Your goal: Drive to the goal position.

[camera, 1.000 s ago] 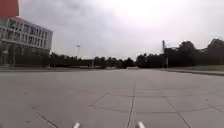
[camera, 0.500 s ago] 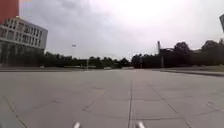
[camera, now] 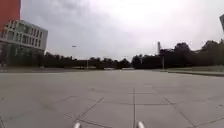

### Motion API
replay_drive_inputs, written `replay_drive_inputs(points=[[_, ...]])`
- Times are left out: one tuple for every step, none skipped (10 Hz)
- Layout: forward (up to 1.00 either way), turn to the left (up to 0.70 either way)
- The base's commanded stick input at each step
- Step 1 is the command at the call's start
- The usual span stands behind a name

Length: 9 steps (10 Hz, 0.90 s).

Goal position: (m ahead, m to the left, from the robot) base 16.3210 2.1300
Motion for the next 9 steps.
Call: replay_drive_inputs(points=[[0.5, 0.0], [0.5, 0.0], [0.5, 0.0], [0.5, 0.0], [0.5, 0.0], [0.5, 0.0], [0.5, 0.0], [0.5, 0.0], [0.5, 0.0]])
